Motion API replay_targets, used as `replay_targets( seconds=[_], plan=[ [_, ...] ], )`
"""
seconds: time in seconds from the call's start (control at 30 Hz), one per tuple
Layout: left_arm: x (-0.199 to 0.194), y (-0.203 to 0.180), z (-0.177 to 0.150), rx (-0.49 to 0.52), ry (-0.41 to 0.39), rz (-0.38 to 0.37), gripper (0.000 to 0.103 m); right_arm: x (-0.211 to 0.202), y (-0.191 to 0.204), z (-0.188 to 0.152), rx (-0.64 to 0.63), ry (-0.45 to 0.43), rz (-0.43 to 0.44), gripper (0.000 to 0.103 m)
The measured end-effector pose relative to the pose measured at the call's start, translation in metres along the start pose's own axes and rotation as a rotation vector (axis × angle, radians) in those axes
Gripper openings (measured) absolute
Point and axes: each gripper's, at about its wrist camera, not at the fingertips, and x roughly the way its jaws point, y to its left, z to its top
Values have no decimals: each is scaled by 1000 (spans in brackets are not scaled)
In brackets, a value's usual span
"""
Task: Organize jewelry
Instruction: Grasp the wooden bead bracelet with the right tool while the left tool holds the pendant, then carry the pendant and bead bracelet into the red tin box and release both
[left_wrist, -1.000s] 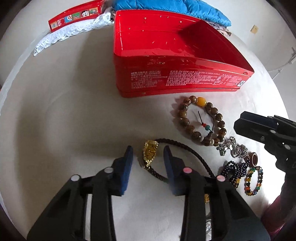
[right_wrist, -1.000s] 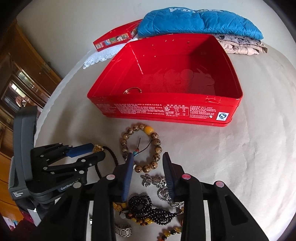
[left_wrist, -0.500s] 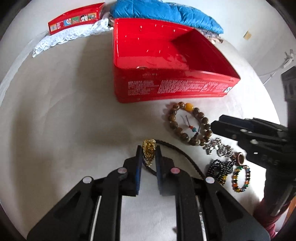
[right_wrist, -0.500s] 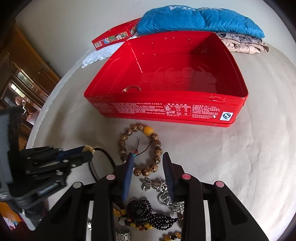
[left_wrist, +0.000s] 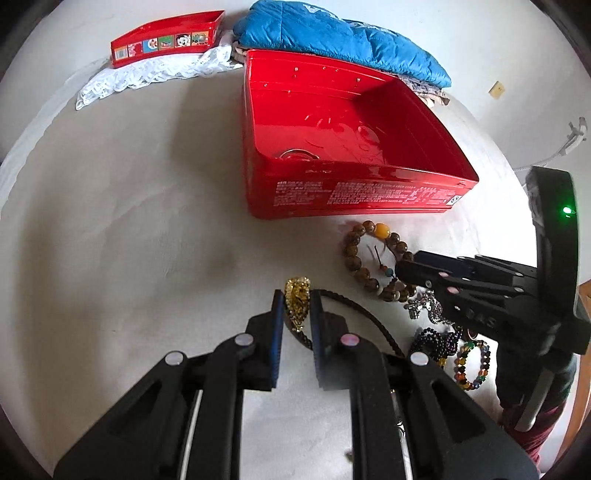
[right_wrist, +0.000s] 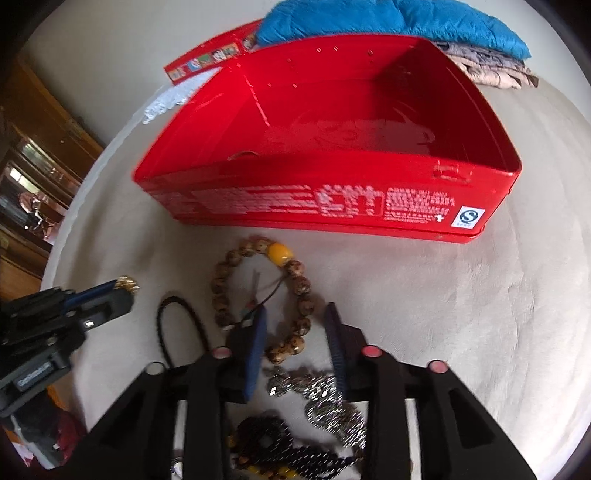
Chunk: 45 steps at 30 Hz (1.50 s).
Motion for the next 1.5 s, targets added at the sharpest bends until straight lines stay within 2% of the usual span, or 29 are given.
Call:
replay_targets(
  seconds=[0.1, 0.17, 0.4, 0.73, 1.03, 1.3, 1.5],
  plan=[
    [1, -2, -1, 4, 0, 5, 12, 2, 0, 3, -1, -10, -14, 14],
    [2, -2, -1, 5, 2, 8, 12, 4, -2, 3, 5, -16, -12, 11],
    [2, -2, -1, 1, -4, 13, 12, -7, -11, 3, 24, -19, 47, 11],
    [-2, -2, -1, 3, -13, 11, 12, -58, -12, -4, 1, -130, 51, 11],
    [-9, -4, -3, 13, -33, 6, 12, -79, -16, -2, 17, -182, 51, 11],
    [-34, -15, 1, 28, -95, 1, 13, -102, -9, -4, -7, -226, 60, 11],
    [-47, -24, 14, 43, -111, 10, 13, -125, -4, 6, -19, -263, 60, 11]
  ],
)
